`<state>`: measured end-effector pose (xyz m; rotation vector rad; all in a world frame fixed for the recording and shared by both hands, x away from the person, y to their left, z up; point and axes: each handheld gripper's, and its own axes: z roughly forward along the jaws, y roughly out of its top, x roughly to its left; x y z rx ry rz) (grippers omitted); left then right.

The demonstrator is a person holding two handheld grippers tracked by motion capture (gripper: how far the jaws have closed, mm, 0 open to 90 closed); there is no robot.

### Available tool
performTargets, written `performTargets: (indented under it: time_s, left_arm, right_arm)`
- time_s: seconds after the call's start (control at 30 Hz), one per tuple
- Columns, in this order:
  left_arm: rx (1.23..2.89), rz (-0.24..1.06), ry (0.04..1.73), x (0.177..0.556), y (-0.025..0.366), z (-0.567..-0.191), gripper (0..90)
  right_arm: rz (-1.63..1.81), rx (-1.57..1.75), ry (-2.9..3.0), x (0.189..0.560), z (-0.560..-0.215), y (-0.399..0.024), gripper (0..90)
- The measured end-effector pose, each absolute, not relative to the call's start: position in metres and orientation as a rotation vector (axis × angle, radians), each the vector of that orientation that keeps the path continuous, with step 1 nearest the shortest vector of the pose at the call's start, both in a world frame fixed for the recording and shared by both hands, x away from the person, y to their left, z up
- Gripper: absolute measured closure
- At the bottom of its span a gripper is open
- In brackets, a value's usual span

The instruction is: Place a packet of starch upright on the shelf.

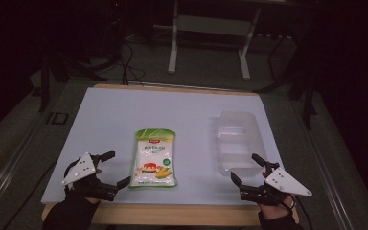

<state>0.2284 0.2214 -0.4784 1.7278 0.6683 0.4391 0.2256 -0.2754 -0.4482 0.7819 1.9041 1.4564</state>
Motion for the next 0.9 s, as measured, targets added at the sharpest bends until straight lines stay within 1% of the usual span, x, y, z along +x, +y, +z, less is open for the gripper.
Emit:
performTargets:
  time_s: [0.47,0.77,0.9]
  left_arm:
    - [1.779,0.410,0.645,0.232,0.213,-0.474,0.1]
    - [1.780,0.382,0.623,0.244,0.204,-0.459,0.9]
    - [1.806,0.376,0.634,0.253,0.200,-0.456,0.9]
  right_arm:
    - [1.460,0.728,1.914,0.223,-0.444,-0.272,9.6]
    - [1.485,0.749,1.928,0.223,-0.441,-0.269,9.5]
    - [1.491,0.752,1.932,0.223,-0.441,-0.268,9.5]
